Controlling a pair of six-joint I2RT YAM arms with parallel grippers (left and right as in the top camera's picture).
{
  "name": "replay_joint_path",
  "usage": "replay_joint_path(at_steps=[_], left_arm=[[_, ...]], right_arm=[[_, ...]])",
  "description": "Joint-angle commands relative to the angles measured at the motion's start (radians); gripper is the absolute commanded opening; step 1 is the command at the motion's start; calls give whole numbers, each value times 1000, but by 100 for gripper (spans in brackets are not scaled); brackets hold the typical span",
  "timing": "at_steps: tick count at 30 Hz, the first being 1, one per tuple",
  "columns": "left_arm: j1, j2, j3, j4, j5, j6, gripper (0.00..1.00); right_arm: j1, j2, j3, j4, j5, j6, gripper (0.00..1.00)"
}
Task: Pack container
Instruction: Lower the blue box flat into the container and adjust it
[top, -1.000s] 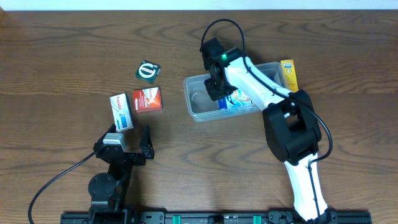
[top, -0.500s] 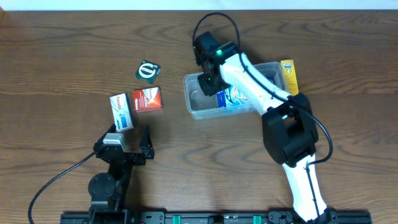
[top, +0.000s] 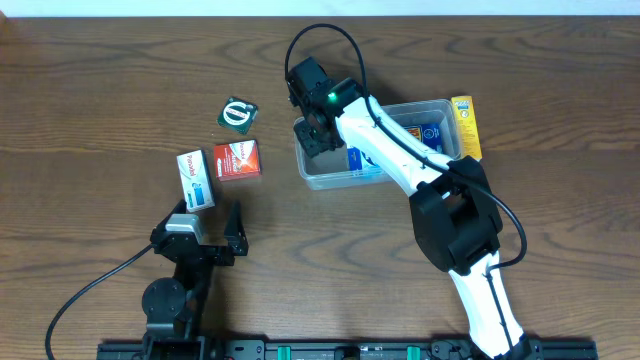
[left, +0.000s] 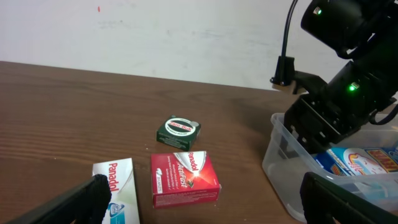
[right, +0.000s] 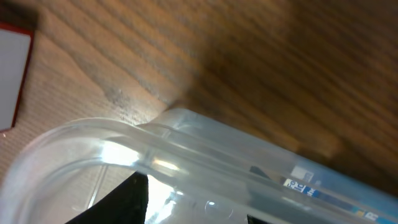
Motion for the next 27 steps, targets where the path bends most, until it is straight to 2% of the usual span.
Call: replay_joint_path(at_steps=[1,27], left_arm=[[4,-6,-16,-35,11,10,98],[4,-6,-16,-35,11,10,98]], right_arm=[[2,-6,20,26,2,27,49],[-28,-6,20,132,2,120,52]])
